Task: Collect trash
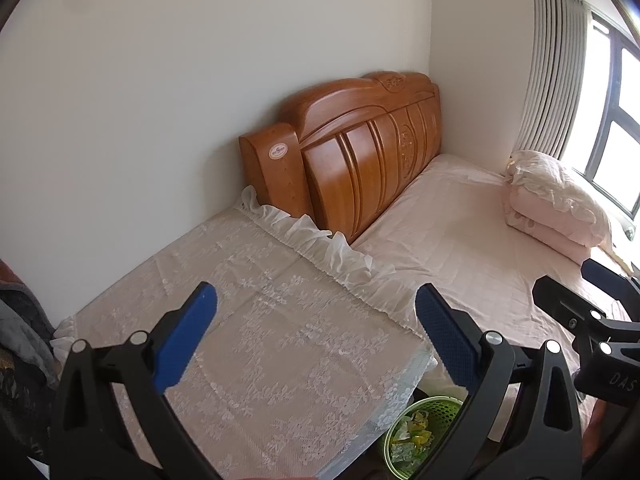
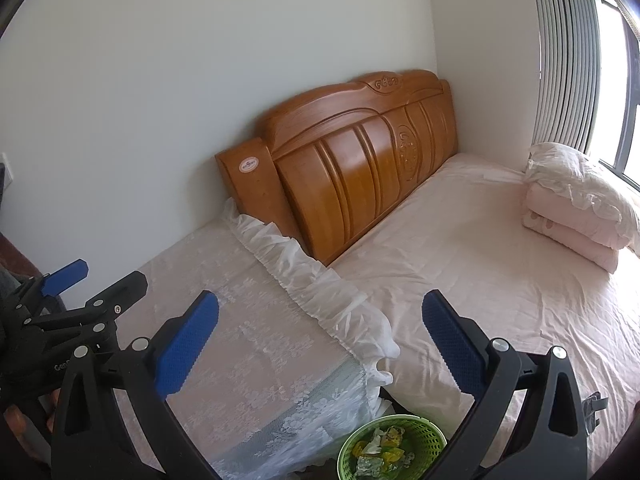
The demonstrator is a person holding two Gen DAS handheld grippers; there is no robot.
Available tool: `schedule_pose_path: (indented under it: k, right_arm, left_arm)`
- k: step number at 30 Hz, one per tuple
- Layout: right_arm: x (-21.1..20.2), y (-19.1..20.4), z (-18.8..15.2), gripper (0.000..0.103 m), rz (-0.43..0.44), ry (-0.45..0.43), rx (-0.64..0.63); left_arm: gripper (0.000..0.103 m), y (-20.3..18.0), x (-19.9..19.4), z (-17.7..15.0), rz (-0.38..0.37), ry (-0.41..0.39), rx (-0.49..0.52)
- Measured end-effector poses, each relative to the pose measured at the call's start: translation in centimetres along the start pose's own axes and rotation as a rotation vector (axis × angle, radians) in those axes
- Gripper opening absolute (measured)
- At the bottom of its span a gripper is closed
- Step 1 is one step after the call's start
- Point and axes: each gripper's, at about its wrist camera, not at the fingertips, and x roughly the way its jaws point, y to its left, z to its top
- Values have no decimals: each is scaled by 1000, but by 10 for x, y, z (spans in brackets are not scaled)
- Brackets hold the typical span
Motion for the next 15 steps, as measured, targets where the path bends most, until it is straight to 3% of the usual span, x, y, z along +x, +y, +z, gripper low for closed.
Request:
schedule_pose_path:
  k: [15]
  right_arm:
    - [1, 2, -1, 101, 5, 5, 0]
  left_arm:
    - [95, 1, -1, -2, 0, 0, -6]
